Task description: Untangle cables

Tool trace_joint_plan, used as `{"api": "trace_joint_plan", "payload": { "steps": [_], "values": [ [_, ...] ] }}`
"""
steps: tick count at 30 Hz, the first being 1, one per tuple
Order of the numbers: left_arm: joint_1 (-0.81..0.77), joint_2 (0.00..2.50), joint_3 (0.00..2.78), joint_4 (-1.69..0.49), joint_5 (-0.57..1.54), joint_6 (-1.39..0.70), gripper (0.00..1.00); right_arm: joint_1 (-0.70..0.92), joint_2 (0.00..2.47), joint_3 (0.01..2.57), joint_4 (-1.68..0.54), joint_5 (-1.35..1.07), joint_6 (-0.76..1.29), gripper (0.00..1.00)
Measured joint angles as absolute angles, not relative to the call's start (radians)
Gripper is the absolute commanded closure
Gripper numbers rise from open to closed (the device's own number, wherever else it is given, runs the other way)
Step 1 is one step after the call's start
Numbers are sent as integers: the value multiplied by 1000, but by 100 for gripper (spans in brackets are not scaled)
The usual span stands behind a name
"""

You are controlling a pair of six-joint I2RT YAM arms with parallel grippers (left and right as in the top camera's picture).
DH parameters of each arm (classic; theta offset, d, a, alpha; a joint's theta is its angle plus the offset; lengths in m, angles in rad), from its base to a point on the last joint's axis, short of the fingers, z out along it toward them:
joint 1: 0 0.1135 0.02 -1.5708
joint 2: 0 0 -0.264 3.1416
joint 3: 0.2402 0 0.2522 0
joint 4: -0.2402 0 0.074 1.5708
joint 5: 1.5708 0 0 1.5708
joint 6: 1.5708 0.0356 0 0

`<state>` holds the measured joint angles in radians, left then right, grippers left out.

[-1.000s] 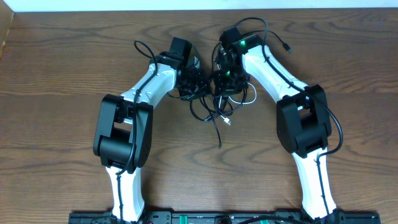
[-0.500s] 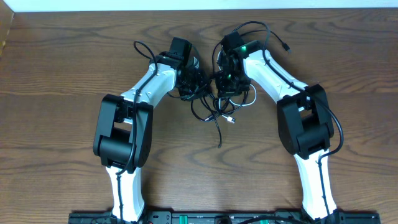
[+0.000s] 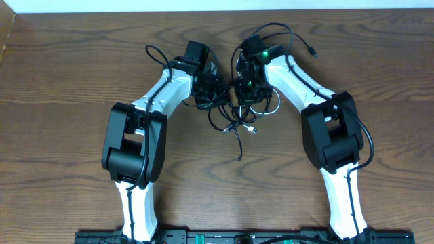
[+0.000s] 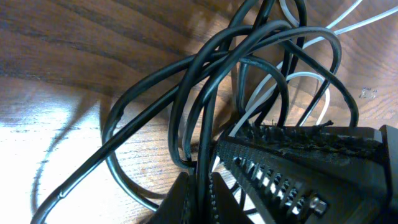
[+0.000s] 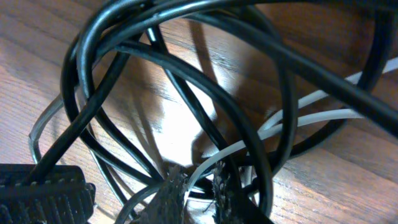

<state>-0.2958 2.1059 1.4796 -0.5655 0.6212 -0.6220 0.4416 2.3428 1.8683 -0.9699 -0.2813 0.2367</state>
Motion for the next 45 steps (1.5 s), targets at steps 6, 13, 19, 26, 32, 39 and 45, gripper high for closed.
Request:
{"api": "trace_joint_plan", "payload": {
  "steps": [6,13,19,26,32,39,45],
  "values": [
    [-296,2106,1480,-566,621,-628,92,484,2336,1867,-970,-159,237,98],
    [-296,2106,1480,-566,622,-629,93,501,2332,1867,-978,-93,253,99],
    [-296,2106,1480,-567,622,-629,93,484,2332,1916,-1059,-128,220,99],
    [-296,2106,1480,-568,621,-629,92,427,2222,1985,-1114,-343,155,99],
    [-296,2106,1480,-567,622,-629,93,334,2081,2009,-1114,-492,136,99],
    [-296,2106,1480,-567,621,-629,92,301,2075,2011,-1144,-493,116,99],
    [-296,2106,1480,-569,622,-629,93,351,2128,2009,-1144,-459,115,96]
  ]
}}
